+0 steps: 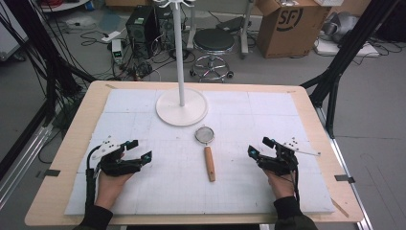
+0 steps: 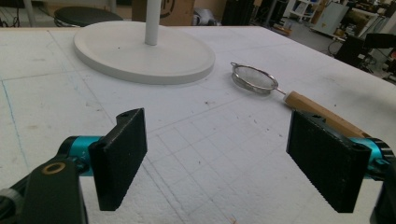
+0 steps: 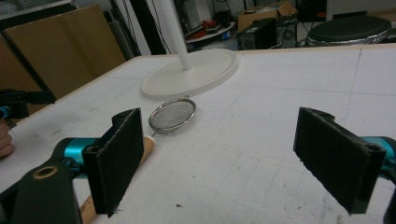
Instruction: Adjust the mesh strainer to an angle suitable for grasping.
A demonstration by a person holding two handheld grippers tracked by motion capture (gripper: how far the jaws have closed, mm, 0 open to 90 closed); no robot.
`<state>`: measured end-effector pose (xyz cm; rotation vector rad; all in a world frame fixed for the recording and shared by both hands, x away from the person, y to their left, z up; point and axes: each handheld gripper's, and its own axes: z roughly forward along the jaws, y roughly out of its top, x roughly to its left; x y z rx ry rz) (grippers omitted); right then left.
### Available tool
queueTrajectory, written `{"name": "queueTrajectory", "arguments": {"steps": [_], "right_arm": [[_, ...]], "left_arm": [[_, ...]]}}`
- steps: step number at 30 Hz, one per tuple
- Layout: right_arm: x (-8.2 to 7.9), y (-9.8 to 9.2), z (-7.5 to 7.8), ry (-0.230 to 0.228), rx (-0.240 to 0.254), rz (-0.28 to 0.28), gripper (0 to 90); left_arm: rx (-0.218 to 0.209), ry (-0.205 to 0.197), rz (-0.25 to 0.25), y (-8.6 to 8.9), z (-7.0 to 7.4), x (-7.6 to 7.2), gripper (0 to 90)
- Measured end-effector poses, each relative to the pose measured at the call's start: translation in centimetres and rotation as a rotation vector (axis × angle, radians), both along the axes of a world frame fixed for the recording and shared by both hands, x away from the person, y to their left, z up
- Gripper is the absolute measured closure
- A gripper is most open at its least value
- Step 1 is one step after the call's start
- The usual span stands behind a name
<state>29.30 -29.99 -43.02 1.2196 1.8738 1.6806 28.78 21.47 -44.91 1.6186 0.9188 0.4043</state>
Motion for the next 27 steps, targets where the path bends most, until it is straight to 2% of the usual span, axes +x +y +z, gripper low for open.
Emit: {"name": "queueTrajectory", "arguments": {"steps": [6, 10, 16, 21, 24, 26, 27], "right_arm": [[0.2, 0.2, -0.2, 0.003, -0.010, 0.009, 16.5], [0.4, 0.6, -0.1, 0.016, -0.012, 0.006, 35.3], [0.6, 0.9, -0.3, 0.045, -0.011, 0.041, 53.3], [0.7, 1.2, -0.4, 0.065, -0.017, 0.101, 70.9], [0.9, 1.8, -0.6, 0.096, -0.042, 0.144, 80.3], [0.8, 2.3, -0.5, 0.104, -0.097, 0.147, 85.9], [0.9, 2.6, -0.5, 0.112, -0.106, 0.161, 87.4]], "left_arm": [[0.000, 0.004, 0.007, -0.2, -0.1, 0.0, 20.8], [0.012, 0.002, 0.003, -0.1, -0.1, -0.2, 20.8], [0.008, -0.001, 0.003, 0.0, -0.1, -0.3, 20.8], [0.009, -0.005, 0.002, 0.0, 0.0, -0.3, 20.9], [0.008, -0.006, 0.002, -0.1, 0.0, -0.3, 21.0], [0.013, -0.010, 0.007, -0.1, 0.0, -0.3, 20.9], [0.013, -0.011, 0.005, -0.1, 0.0, -0.4, 20.9]]}}
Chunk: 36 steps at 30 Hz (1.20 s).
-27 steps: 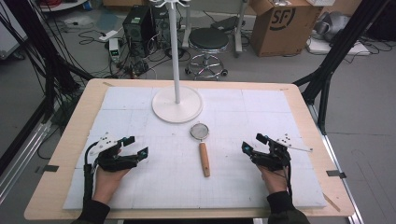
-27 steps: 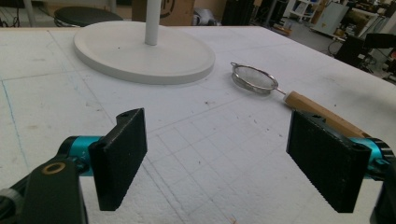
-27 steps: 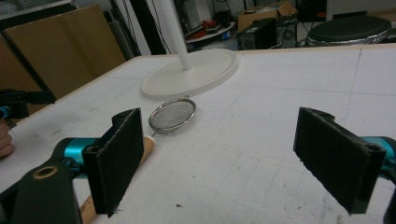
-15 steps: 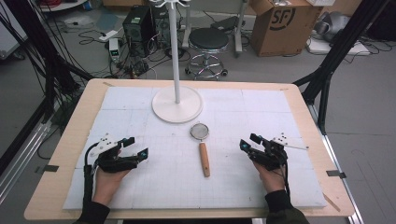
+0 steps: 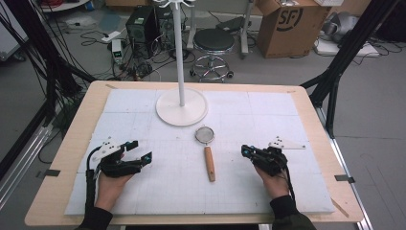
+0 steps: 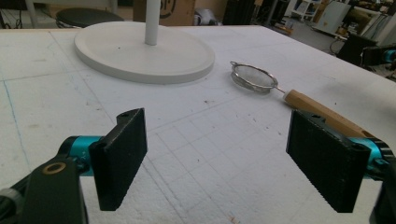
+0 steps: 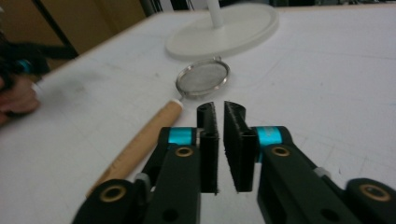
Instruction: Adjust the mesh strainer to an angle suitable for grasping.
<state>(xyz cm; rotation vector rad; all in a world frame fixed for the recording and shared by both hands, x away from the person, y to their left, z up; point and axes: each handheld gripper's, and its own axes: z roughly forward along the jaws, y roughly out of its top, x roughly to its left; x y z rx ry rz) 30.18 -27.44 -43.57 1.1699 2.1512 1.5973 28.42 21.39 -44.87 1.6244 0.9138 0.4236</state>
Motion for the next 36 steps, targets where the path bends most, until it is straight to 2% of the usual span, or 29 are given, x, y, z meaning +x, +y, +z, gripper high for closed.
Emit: {"name": "queueTrajectory", "arguments": {"steps": [3, 4, 7, 16, 19, 25, 29, 32, 36], "right_arm": [[0.1, 0.4, -0.1, 0.017, 0.002, 0.021, 89.2], [0.2, 0.8, -0.3, 0.045, 0.001, 0.041, 89.3], [0.4, 1.6, -0.5, 0.087, -0.010, 0.065, 89.3], [1.2, 4.6, -1.7, 0.252, -0.092, 0.163, 89.4], [1.4, 5.4, -1.9, 0.275, -0.135, 0.181, 89.4], [1.5, 6.5, -2.2, 0.317, -0.172, 0.215, 89.4], [1.5, 7.3, -2.1, 0.331, -0.174, 0.241, 89.4], [1.5, 8.0, -2.1, 0.325, -0.181, 0.257, 89.4], [1.6, 8.2, -2.2, 0.336, -0.171, 0.268, 89.4]], "left_arm": [[-0.003, -0.004, 0.004, 0.0, 0.0, 0.0, 21.0], [-0.001, -0.005, 0.003, 0.0, 0.0, 0.0, 21.0], [0.000, -0.005, 0.003, 0.0, 0.1, -0.1, 21.0], [0.001, -0.010, 0.006, 0.0, 0.1, -0.1, 21.1], [0.002, -0.010, 0.004, 0.0, 0.1, -0.1, 21.1], [0.000, -0.011, 0.005, -0.1, 0.1, -0.2, 21.2], [0.001, -0.009, 0.003, -0.1, 0.1, -0.2, 21.2], [0.003, -0.008, 0.004, -0.1, 0.1, -0.2, 21.2], [-0.001, -0.005, 0.001, -0.1, 0.1, -0.1, 21.2]]}}
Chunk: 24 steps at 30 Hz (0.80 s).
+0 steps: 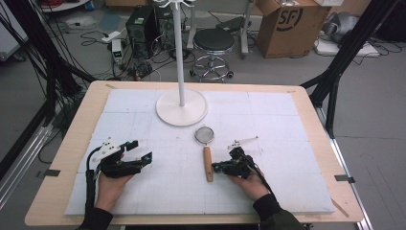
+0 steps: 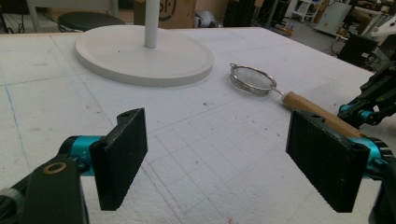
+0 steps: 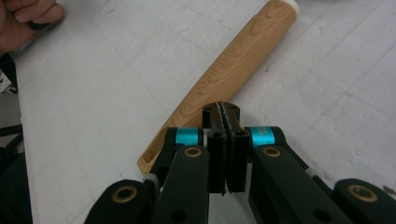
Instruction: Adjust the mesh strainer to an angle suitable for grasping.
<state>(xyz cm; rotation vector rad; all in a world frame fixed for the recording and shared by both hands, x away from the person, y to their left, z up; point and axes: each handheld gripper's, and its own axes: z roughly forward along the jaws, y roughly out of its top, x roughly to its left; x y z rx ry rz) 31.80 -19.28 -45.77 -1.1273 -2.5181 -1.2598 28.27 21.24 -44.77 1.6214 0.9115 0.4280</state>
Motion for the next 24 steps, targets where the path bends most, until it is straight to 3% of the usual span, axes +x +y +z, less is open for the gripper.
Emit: {"name": "queueTrajectory", "arguments": {"steps": [7, 24], "right_arm": [[0.1, 0.5, -0.1, 0.015, 0.010, 0.018, 89.4], [0.1, 3.9, -0.1, 0.021, 0.011, 0.095, 89.4]], "left_arm": [[-0.001, 0.001, -0.006, -0.1, 0.0, 0.0, 21.3], [-0.009, 0.012, -0.001, -0.1, -0.1, 0.1, 21.7]]}}
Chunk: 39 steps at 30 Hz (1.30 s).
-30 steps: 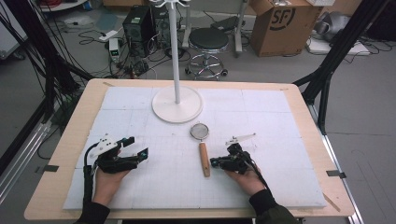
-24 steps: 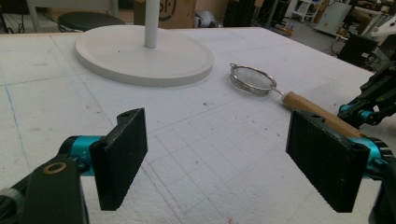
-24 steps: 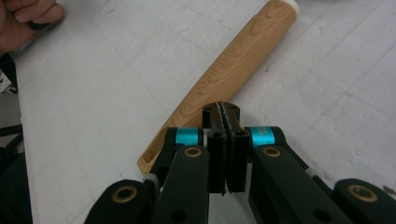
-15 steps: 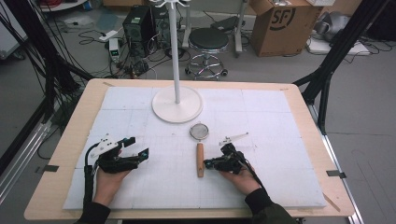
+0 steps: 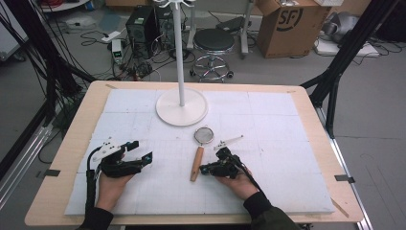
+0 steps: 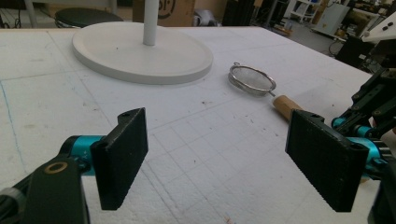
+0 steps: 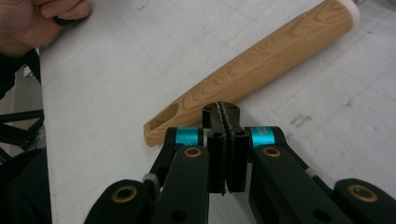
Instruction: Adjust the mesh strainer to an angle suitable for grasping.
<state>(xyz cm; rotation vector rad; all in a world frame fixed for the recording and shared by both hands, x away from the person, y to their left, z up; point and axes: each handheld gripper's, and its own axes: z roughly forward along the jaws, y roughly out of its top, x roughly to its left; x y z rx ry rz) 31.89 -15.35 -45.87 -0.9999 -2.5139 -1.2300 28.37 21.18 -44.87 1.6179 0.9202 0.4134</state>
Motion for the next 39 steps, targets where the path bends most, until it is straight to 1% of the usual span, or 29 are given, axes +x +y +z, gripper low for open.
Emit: {"name": "queueTrajectory", "arguments": {"steps": [3, 6, 10, 11, 18, 23, 26, 27, 29, 30, 31, 32, 35, 36, 37, 39], "right_arm": [[-0.1, 0.6, 0.0, -0.010, -0.003, 0.013, 89.4], [0.0, 1.1, 0.0, -0.006, -0.001, 0.018, 89.4], [0.0, 1.5, 0.0, -0.007, -0.002, 0.025, 89.4], [0.1, 1.7, 0.0, -0.014, -0.003, 0.027, 89.4], [0.1, 2.0, 0.0, -0.010, -0.002, 0.031, 89.4], [0.2, 3.0, 0.0, -0.020, -0.002, 0.041, 89.4], [0.2, 3.1, 0.0, -0.013, 0.005, 0.051, 89.4], [0.3, 3.0, 0.0, -0.003, 0.007, 0.049, 89.4], [0.4, 2.8, 0.1, -0.024, 0.007, 0.036, 89.4], [0.5, 2.7, 0.2, -0.023, 0.018, 0.030, 89.4], [0.5, 2.7, 0.2, -0.023, 0.018, 0.030, 89.4], [0.7, 2.4, 0.4, -0.018, 0.038, 0.014, 89.4], [1.5, 2.2, 0.8, -0.025, 0.053, -0.014, 89.5], [1.5, 2.2, 0.8, -0.025, 0.053, -0.014, 89.4], [2.2, 2.2, 1.3, -0.025, 0.069, -0.028, 89.4], [3.1, 2.4, 1.7, -0.026, 0.076, -0.035, 89.4]], "left_arm": [[0.002, 0.000, 0.000, 0.0, 0.0, 0.0, 21.7], [0.002, 0.002, 0.002, 0.0, 0.0, 0.0, 21.7], [0.002, 0.002, 0.002, 0.0, 0.0, 0.0, 21.8], [0.003, 0.002, 0.003, 0.0, 0.0, 0.0, 21.8], [-0.001, 0.002, 0.005, 0.1, 0.0, 0.0, 22.1], [-0.005, -0.001, 0.005, 0.1, 0.0, 0.0, 22.1], [-0.008, -0.002, 0.006, 0.1, 0.0, 0.0, 22.2], [-0.007, -0.004, 0.008, 0.2, 0.0, 0.0, 22.2], [-0.007, -0.004, 0.005, 0.2, 0.1, 0.0, 22.3], [-0.007, -0.003, 0.006, 0.3, 0.0, 0.0, 22.3], [-0.009, -0.002, 0.006, 0.3, 0.0, 0.0, 22.3], [-0.012, -0.001, 0.007, 0.3, 0.0, 0.0, 22.3], [-0.021, 0.000, 0.006, 0.4, 0.1, 0.0, 22.4], [-0.023, 0.000, 0.007, 0.4, 0.1, 0.0, 22.4], [-0.023, 0.000, 0.006, 0.4, 0.1, -0.1, 22.4], [-0.021, -0.002, 0.009, 0.3, 0.0, 0.0, 22.4]]}}
